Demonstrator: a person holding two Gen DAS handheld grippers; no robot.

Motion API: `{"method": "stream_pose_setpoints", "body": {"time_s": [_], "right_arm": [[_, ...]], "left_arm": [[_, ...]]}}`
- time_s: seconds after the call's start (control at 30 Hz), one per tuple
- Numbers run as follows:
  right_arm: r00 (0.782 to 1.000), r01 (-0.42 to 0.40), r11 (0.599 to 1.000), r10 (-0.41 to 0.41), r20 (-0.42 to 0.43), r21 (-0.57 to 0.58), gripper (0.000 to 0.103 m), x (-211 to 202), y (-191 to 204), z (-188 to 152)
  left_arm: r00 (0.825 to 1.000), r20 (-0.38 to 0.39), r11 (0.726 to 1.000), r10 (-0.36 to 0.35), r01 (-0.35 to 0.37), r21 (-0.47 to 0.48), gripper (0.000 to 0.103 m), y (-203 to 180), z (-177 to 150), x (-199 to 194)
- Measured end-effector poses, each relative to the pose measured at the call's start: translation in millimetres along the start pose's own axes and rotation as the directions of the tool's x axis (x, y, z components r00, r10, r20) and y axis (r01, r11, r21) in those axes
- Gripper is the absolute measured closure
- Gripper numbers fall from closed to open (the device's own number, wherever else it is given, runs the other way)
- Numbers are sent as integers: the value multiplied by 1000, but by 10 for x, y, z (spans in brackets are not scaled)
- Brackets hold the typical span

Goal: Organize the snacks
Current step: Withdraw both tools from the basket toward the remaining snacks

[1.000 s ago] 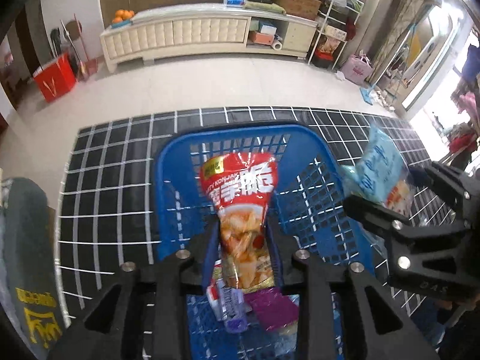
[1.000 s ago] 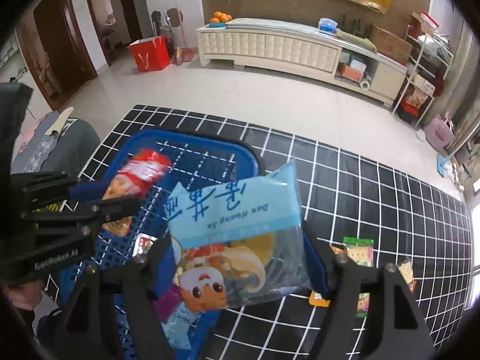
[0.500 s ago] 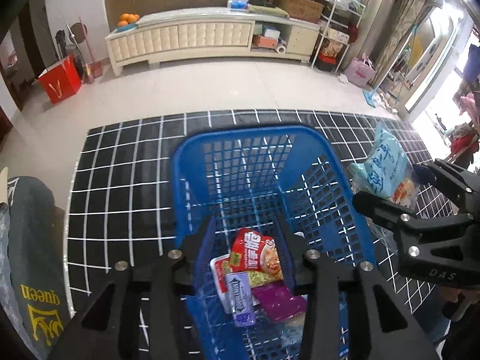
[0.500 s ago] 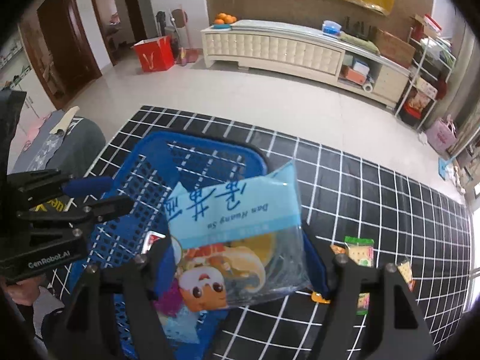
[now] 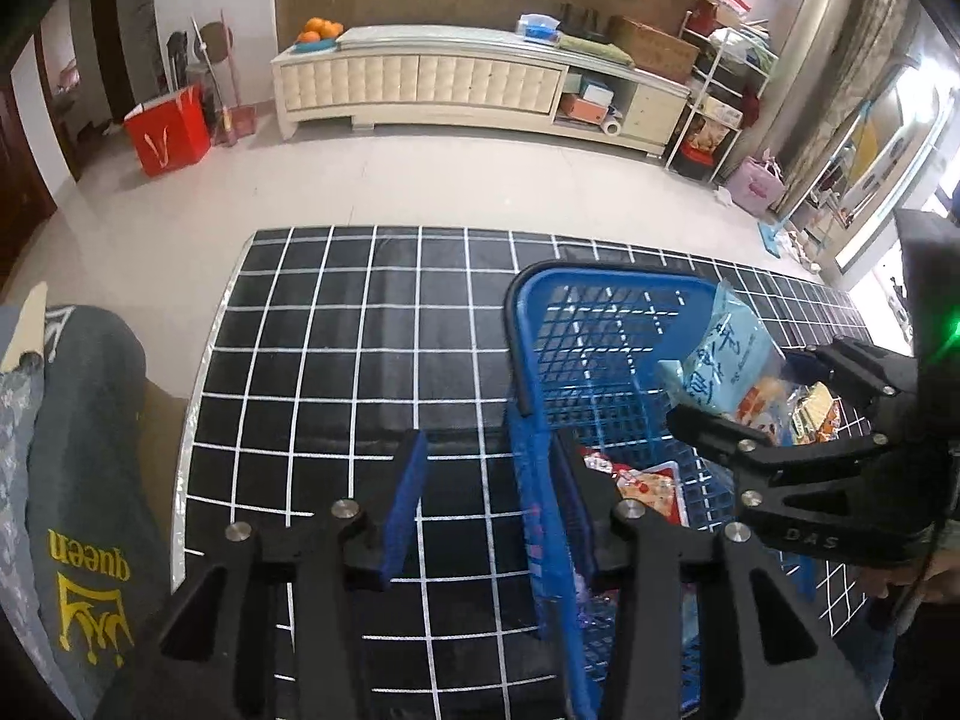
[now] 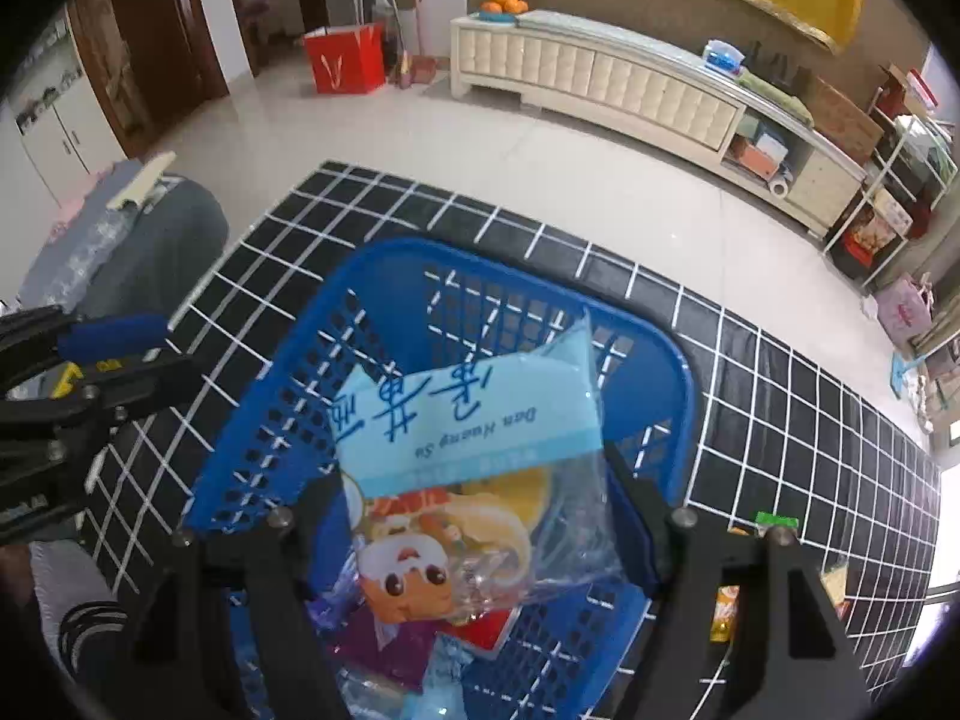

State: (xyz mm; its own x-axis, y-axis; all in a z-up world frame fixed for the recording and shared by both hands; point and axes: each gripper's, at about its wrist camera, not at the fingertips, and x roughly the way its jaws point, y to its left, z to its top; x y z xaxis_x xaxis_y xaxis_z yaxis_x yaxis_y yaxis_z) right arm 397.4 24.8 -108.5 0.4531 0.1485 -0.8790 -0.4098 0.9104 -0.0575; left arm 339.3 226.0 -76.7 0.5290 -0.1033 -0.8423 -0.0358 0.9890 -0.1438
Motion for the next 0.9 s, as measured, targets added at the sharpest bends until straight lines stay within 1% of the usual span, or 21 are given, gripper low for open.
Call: {"method": "stream_pose_setpoints", "body": {"time_s": [0.1,0.2,0.3,0.5,0.6,0.73,0.83,0.9], "right_arm": [[999,15,1000,-16,-32,-4,27,152,-4,21],[999,30,1000,-30,-43,0,27,239,-14,27],[998,22,1000,-21,-53,10,26,301,-17,40],[997,12,1000,-11,-80,11,21,320,-7,39],[998,18,1000,-18,-66,-3,15,238,25,23],[998,57,997,-59,-25,-56,14,11,116,-6],[999,37,999,-37,-2,-37,14,-226,102,-42],[999,40,999,-39,27,-35,14,-433,91,-99]], "left_arm": [[1000,-12,1000,-1,1,-10,63,55,-14,114],[999,-30,1000,-14,13,-22,63,96,-22,217],[999,-37,1000,-21,21,-21,63,122,-34,262],[999,-36,999,-17,16,-35,63,181,-35,253],[999,-35,999,-12,11,-34,63,171,-54,192],[1000,-19,1000,2,-2,-20,63,123,-104,33],[1000,-3,1000,10,-10,-15,63,59,-138,-153],[1000,12,1000,4,-4,-10,63,-5,-157,-307]]}}
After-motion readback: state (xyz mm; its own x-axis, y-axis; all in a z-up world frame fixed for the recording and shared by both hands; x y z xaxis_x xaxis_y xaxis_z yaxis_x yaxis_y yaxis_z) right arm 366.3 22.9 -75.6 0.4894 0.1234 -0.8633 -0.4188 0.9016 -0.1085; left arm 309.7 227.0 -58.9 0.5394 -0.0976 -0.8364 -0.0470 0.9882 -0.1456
